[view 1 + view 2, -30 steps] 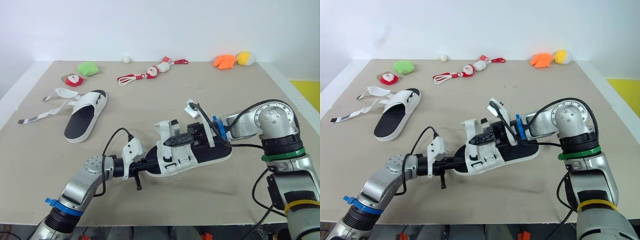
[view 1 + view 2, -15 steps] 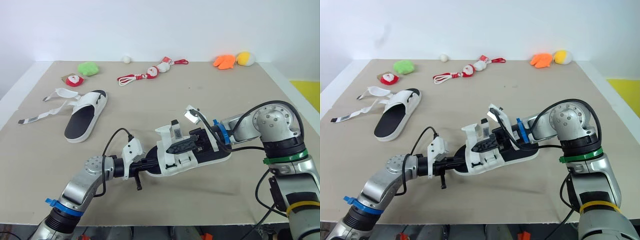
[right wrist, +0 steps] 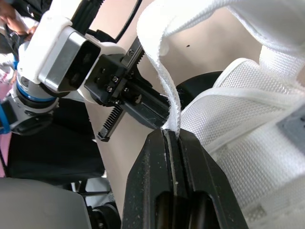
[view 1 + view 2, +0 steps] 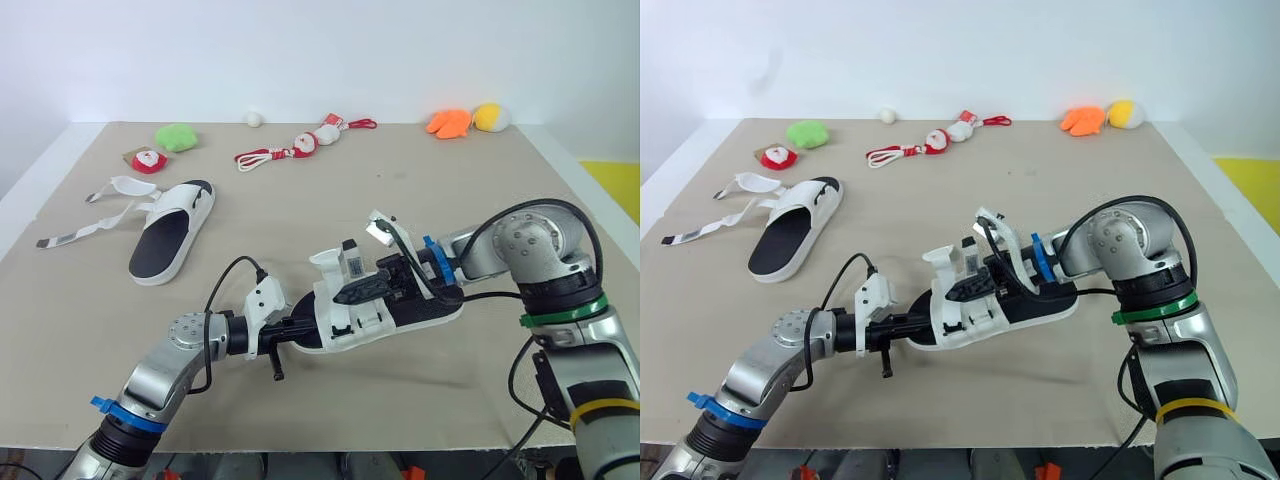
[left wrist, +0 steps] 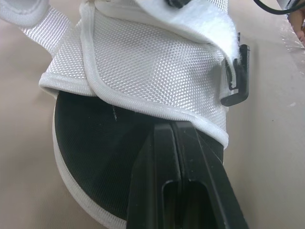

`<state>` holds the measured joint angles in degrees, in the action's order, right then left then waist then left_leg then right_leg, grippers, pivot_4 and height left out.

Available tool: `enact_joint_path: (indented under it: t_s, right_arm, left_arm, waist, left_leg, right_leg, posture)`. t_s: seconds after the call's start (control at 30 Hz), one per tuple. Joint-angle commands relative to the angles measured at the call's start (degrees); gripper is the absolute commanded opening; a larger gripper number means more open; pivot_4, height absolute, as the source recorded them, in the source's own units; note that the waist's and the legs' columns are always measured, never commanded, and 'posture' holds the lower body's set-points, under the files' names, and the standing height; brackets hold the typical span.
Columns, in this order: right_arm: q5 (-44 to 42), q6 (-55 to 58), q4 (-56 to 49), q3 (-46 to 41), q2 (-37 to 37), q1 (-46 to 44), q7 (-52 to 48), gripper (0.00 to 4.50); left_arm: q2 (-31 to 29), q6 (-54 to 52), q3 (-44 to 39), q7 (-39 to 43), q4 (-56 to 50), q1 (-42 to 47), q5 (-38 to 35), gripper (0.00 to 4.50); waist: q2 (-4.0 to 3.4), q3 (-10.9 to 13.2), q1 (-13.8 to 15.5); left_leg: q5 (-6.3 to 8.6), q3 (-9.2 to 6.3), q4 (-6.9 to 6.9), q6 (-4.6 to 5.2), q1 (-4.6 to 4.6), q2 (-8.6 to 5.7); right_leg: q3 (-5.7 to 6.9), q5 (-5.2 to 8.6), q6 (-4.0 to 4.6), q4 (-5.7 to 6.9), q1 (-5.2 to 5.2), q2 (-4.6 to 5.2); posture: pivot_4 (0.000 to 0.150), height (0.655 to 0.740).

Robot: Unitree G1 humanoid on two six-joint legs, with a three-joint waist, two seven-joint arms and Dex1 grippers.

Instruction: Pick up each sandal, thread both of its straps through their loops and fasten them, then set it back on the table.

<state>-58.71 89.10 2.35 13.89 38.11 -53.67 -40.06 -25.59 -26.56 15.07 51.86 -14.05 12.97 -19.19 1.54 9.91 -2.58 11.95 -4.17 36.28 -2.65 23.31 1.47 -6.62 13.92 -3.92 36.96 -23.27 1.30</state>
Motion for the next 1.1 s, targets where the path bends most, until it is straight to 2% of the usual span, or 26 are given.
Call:
enact_joint_path:
  t_s: [0.03, 0.53, 0.73, 1.1]
  right_arm:
    - [2.76, -1.43, -3.9, 2.3, 0.95, -0.07, -2.86, 0.02]
    - [9.45, -6.8, -11.61, 6.0, 3.76, -0.4, -11.03, 0.02]
    - [12.84, -9.59, -15.78, 10.69, 7.57, 0.95, -14.97, 0.02]
    - [16.55, -12.28, -17.57, 13.06, 8.83, 2.14, -17.67, 0.02]
  left_arm:
    - [-0.03, -1.64, 2.71, -0.42, 2.62, -1.81, 1.47, 0.0]
    - [0.45, -1.6, 2.91, -0.5, 2.99, -1.33, 1.56, 0.0]
    - [0.58, -1.6, 2.83, -0.52, 3.25, -1.15, 1.54, 0.0]
    - [0.87, -1.39, 2.87, -0.56, 3.64, -0.98, 1.57, 0.0]
  waist:
    - [0.0, 0.0, 0.0]
    - [-0.01, 0.01, 0.02]
    - [-0.01, 0.01, 0.1]
    - [0.0, 0.01, 0.15]
  left_leg:
    - [0.0, 0.0, 0.0, 0.0, 0.0, 0.0]
    - [0.01, 0.0, 0.01, -0.01, 0.0, -0.05]
    - [0.01, -0.01, 0.01, -0.01, 0.01, -0.11]
    - [0.01, -0.01, 0.03, -0.03, 0.02, -0.2]
  right_leg:
    - [0.0, 0.0, -0.01, 0.0, 0.0, 0.0]
    - [0.0, 0.02, -0.03, 0.0, 0.0, 0.06]
    - [0.0, 0.03, -0.05, -0.01, 0.0, 0.13]
    - [0.01, 0.04, -0.09, -0.04, 0.03, 0.21]
  posture:
    - [0.15, 0.74]
    - [0.15, 0.74]
    - [0.15, 0.74]
    - [0.15, 0.74]
